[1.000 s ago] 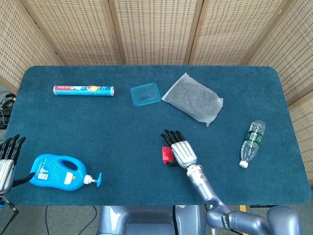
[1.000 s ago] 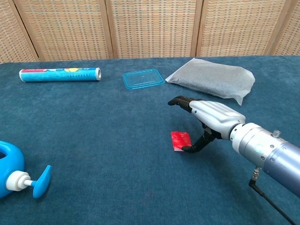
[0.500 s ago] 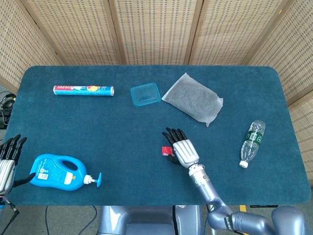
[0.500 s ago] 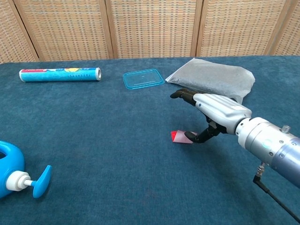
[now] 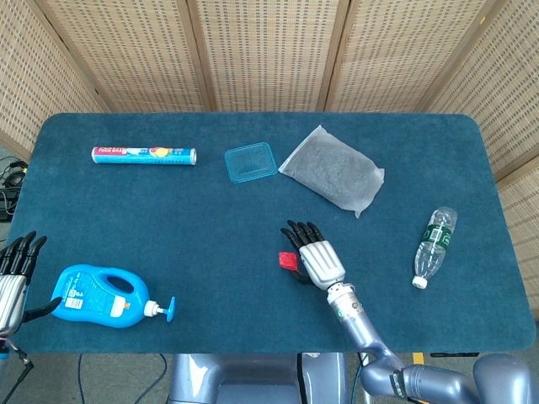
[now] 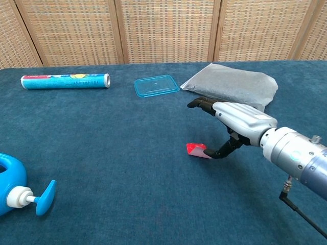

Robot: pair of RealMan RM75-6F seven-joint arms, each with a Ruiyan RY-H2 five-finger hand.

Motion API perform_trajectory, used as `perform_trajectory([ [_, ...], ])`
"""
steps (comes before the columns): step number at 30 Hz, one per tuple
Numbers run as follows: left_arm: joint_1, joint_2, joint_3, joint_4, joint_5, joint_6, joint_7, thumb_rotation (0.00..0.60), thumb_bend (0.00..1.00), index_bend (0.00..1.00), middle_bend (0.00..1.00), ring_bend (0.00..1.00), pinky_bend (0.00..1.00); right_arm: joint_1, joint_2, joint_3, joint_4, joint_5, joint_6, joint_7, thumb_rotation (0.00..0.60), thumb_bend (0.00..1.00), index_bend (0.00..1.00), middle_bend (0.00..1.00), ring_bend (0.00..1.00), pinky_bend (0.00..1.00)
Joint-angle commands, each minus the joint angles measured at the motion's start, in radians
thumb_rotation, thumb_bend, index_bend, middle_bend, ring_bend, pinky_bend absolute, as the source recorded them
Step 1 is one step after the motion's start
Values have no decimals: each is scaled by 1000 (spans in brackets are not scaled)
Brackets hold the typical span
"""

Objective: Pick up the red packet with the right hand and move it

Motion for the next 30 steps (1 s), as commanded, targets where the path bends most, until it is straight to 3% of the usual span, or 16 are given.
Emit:
perform_trajectory([
  [1, 0, 0, -1, 0, 0, 1, 0, 600, 132, 0, 0, 0, 80, 1, 1, -2, 1, 4, -3, -4, 600, 394, 94, 0, 0, 0],
  [12, 2, 2, 0, -3, 2, 5, -3, 600, 132, 0, 0, 0, 80, -1, 7, -5, -13, 9, 0, -7, 600, 73, 30, 0, 0, 0],
  [30, 4, 6, -1, -5, 6, 12, -9, 600, 132, 0, 0, 0, 80, -7, -26, -28, -6, 18, 0, -38, 600, 61, 27, 0, 0, 0],
])
